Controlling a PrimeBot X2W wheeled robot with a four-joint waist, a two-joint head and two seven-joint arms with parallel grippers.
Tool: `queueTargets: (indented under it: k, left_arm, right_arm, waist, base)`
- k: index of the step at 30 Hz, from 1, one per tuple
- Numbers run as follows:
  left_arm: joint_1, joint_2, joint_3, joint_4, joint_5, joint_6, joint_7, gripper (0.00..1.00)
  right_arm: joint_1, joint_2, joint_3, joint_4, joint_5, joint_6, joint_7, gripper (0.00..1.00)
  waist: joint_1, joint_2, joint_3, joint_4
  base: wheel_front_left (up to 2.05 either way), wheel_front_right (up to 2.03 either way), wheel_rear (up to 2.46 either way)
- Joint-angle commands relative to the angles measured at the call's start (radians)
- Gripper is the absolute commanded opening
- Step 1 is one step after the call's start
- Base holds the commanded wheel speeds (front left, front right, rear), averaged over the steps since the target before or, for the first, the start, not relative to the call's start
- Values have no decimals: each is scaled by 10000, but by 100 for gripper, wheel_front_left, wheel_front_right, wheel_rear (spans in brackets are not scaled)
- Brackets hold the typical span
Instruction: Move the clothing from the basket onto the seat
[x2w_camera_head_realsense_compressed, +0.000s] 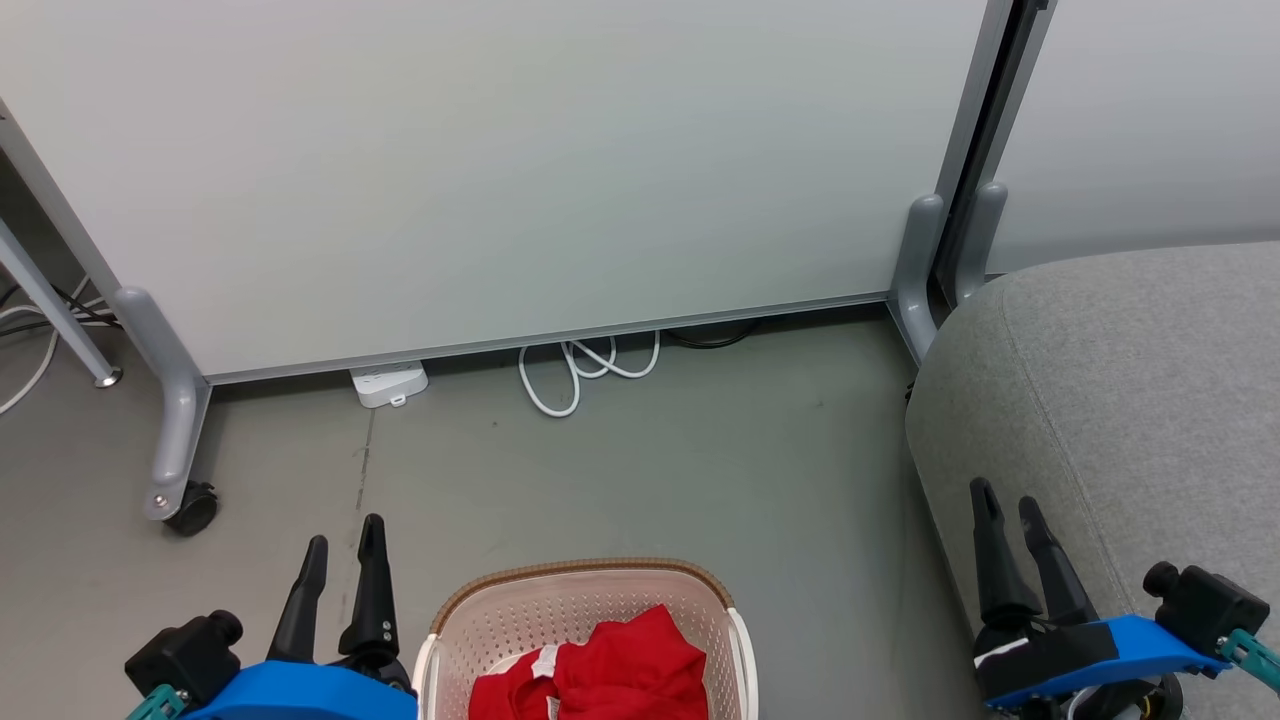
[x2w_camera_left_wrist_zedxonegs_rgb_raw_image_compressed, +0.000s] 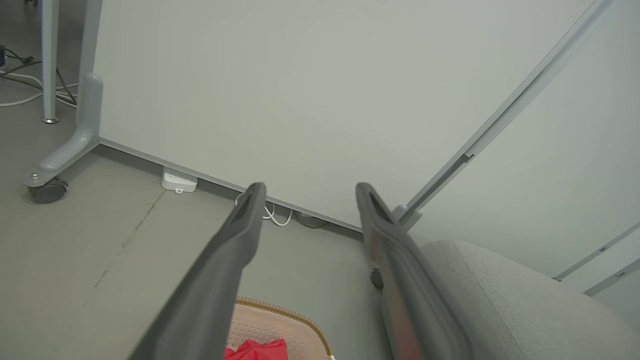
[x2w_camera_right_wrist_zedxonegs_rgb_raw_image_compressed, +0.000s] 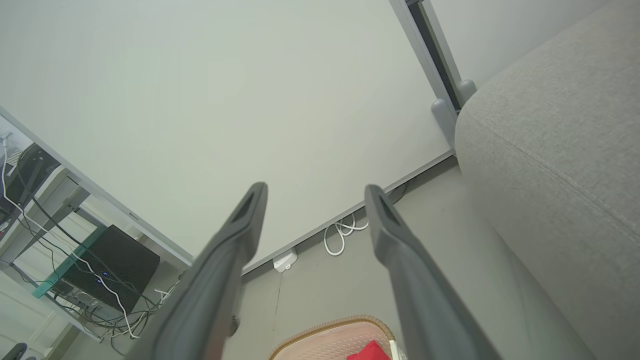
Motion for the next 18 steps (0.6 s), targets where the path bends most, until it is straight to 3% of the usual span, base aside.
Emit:
queueTargets:
  k: [1,18]
  left_arm:
    - [-142,71,-57,-75,349,46,-112,100]
    - [-147,83,-246,96,1794,121,-519,100]
  right_arm:
    - [47,-50,52,-156,-374,3,-99,100]
    - [160,-60,55,-334,-1978,2,-356,100]
  waist:
    - [-1,0,-2,-5]
    - [-2,0,-64,-18]
  base:
    - [0,0,0]
    - [0,0,0]
